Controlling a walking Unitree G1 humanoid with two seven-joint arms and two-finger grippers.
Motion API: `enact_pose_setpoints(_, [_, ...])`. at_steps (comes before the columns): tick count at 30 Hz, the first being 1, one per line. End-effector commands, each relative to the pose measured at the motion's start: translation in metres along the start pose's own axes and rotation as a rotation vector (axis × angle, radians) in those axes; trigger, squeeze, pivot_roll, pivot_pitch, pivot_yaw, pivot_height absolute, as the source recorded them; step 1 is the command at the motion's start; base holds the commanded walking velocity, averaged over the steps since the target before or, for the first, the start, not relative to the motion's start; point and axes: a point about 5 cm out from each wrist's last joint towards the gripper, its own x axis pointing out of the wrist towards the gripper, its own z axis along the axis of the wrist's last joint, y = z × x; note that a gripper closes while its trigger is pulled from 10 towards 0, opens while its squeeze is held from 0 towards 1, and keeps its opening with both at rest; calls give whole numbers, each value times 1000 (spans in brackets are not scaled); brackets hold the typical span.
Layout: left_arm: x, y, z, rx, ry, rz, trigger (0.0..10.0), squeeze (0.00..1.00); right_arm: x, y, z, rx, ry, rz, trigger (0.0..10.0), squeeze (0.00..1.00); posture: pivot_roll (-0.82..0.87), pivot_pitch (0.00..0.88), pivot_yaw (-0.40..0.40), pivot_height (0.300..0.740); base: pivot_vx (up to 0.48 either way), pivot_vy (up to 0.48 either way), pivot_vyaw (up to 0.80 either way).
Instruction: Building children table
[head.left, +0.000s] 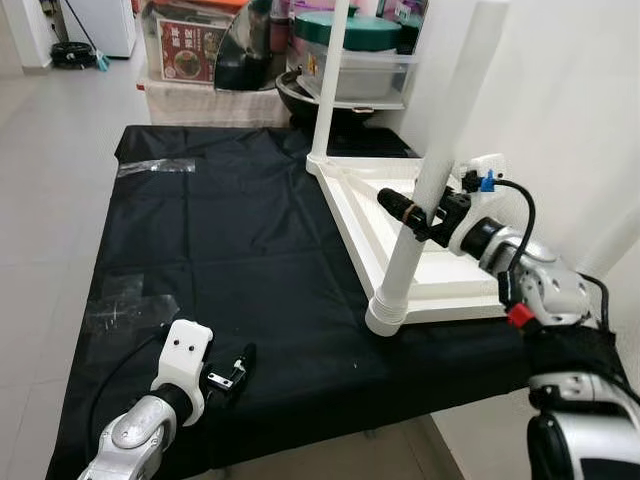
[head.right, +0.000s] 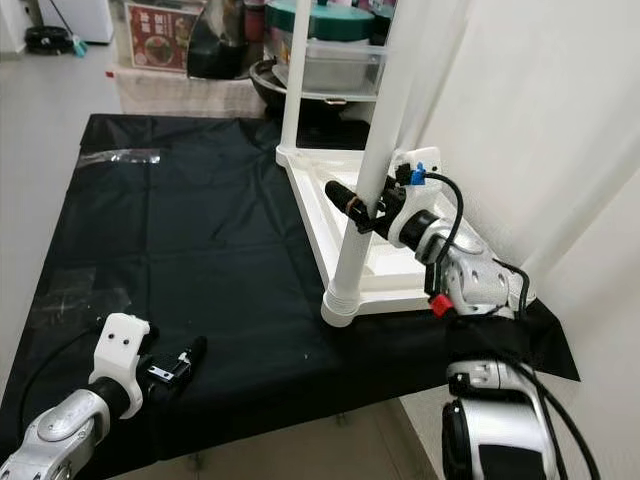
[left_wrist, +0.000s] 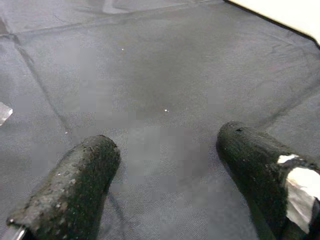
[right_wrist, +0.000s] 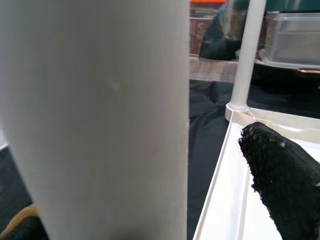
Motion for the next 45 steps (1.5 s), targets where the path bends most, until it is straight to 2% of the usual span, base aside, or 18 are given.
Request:
enact_pose_setpoints(1, [-1, -2, -4, 6, 15, -11, 10000, 0, -2, -6, 7, -14, -28, -15, 10000, 0, 73, 0, -143, 740, 0, 0, 0])
enact_pose_setpoints(7, [-2, -1, -4, 11, 16, -13, 10000, 0, -1, -1, 3, -8, -30, 101, 10000, 0, 75, 0, -139, 740, 0, 0, 0])
enact_pose_setpoints(8, [-2, -1, -4, 14, 17, -14, 10000, 0, -2, 0, 0, -11, -18, 123, 8392, 0, 76, 0, -139, 740, 0, 0, 0])
enact_pose_setpoints(9, [-2, -1, -4, 16, 17, -15, 10000, 0, -2, 0, -3, -14, -10, 134, 6157, 0, 76, 0, -139, 740, 0, 0, 0])
enact_pose_setpoints(11, [-2, -1, -4, 16, 17, -15, 10000, 0, -2, 0, -3, -14, -10, 134, 6157, 0, 76, 0, -139, 740, 0, 0, 0])
enact_pose_setpoints(12, [-2, -1, -4, 17, 17, -16, 10000, 0, -3, 0, -5, -19, -4, 147, 4824, 0, 79, 0, -140, 740, 0, 0, 0])
enact_pose_setpoints(13, [-2, -1, -4, 19, 17, -17, 10000, 0, -3, -1, -6, -20, 1, 161, 0, 0, 79, 0, -139, 740, 0, 0, 0])
enact_pose_setpoints(14, [-2, -1, -4, 20, 17, -18, 10000, 0, -3, -2, -7, -26, 6, 173, 0, 0, 79, 0, -139, 740, 0, 0, 0])
enact_pose_setpoints(15, [-2, -1, -4, 21, 17, -19, 10000, 0, -4, -2, -8, -32, 13, 183, 1333, 0, 79, 0, -139, 740, 0, 0, 0])
enact_pose_setpoints(16, [-2, -1, -4, 21, 17, -19, 10000, 0, -4, -2, -8, -32, 13, 183, 1333, 0, 79, 0, -139, 740, 0, 0, 0])
enact_pose_setpoints(17, [-2, -1, -4, 22, 18, -20, 10000, 0, -4, -3, -8, -39, 19, 185, 10000, 0, 80, 0, -138, 740, 0, 0, 0])
enact_pose_setpoints(34, [-1, -3, -3, 28, 19, -32, 10000, 0, -5, -8, -7, -80, 50, 213, 10000, 0, 74, 0, -137, 740, 0, 0, 0])
enact_pose_setpoints(45, [-1, -5, -5, 29, 21, -35, 10000, 0, -8, -14, -2, -109, 75, 286, 10000, 0, 77, 0, -146, 740, 0, 0, 0])
